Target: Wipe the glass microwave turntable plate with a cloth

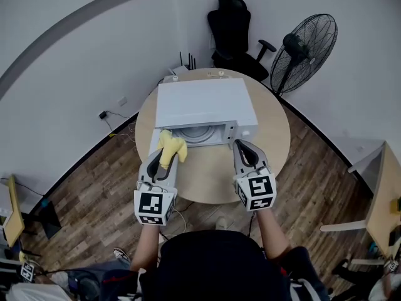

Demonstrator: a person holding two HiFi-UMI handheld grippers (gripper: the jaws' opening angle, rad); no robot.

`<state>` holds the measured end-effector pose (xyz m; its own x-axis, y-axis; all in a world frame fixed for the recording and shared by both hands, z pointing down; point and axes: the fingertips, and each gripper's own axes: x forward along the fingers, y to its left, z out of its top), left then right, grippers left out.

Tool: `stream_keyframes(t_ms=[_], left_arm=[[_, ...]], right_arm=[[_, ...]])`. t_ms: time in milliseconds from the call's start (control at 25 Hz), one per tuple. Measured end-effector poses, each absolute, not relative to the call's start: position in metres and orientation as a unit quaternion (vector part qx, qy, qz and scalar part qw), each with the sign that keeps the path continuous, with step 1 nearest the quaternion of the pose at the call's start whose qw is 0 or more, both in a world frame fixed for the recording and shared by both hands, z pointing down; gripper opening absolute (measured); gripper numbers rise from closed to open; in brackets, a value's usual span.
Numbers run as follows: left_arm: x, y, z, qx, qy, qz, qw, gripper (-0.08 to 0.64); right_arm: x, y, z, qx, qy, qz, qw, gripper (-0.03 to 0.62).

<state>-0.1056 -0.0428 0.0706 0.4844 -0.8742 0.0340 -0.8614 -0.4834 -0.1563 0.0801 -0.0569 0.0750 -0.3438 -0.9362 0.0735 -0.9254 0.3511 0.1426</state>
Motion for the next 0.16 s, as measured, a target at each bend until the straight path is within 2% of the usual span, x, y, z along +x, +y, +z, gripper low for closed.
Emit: stream_keyframes(t_ms=[160], left_arm=[[-0.1025,-0.0403,0.0714,-0.861,0.502,-0.054,0.059,0.133]], right_arm=[[0.0811,-0.0546,0.0758,0.569,-0.819,-0.037,0.07,0.01]])
